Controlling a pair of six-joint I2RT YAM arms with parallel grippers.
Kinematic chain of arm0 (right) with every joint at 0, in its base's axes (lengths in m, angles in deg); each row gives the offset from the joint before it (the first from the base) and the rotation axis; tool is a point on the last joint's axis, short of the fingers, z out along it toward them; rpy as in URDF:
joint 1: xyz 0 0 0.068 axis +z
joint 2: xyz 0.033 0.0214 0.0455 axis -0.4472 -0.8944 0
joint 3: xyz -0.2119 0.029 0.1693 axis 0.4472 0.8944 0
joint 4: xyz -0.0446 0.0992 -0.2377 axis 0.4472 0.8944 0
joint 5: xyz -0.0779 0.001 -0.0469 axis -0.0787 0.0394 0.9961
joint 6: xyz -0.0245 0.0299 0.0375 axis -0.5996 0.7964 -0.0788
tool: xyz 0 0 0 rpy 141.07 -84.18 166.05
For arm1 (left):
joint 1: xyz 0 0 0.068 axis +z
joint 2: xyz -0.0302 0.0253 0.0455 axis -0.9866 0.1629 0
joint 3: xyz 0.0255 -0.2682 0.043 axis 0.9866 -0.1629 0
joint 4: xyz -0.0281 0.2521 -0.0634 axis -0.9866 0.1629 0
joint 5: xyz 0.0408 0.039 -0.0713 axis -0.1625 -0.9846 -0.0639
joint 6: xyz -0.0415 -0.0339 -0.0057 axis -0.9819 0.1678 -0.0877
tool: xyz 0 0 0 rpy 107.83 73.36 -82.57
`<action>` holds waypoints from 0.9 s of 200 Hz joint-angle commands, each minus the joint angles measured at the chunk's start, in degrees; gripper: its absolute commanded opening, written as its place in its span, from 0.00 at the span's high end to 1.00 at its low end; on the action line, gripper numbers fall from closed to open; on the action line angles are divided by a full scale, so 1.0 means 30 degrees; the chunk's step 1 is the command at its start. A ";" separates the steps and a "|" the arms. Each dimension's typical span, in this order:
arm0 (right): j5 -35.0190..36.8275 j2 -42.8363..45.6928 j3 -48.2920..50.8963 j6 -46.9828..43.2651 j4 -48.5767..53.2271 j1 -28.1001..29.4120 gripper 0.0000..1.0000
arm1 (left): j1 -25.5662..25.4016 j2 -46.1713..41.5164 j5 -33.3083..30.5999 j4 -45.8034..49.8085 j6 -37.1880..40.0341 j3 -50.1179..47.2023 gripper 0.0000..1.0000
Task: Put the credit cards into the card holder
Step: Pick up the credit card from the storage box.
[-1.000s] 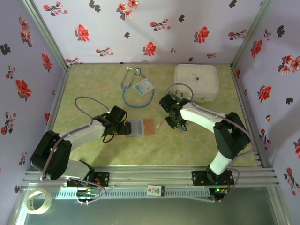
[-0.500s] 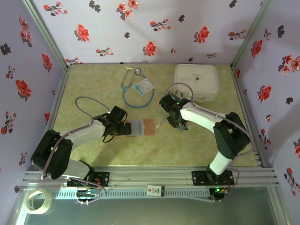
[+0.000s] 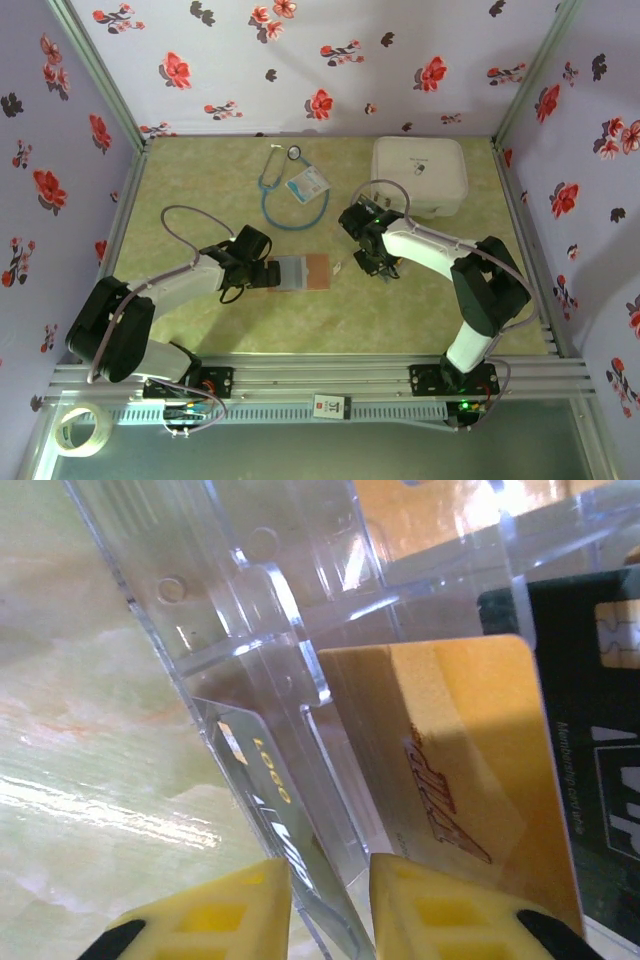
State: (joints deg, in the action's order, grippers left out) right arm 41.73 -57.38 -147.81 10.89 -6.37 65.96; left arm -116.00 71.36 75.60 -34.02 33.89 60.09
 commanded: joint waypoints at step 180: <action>-0.1587 0.2770 -0.2911 -0.0853 0.3104 0.0454 1.00 | -0.0139 -0.0626 -0.0181 0.1184 0.0930 0.1049 0.00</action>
State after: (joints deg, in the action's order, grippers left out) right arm 39.08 -52.84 -153.69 7.37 -0.12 66.55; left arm -116.00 71.19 75.57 -32.90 35.00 61.53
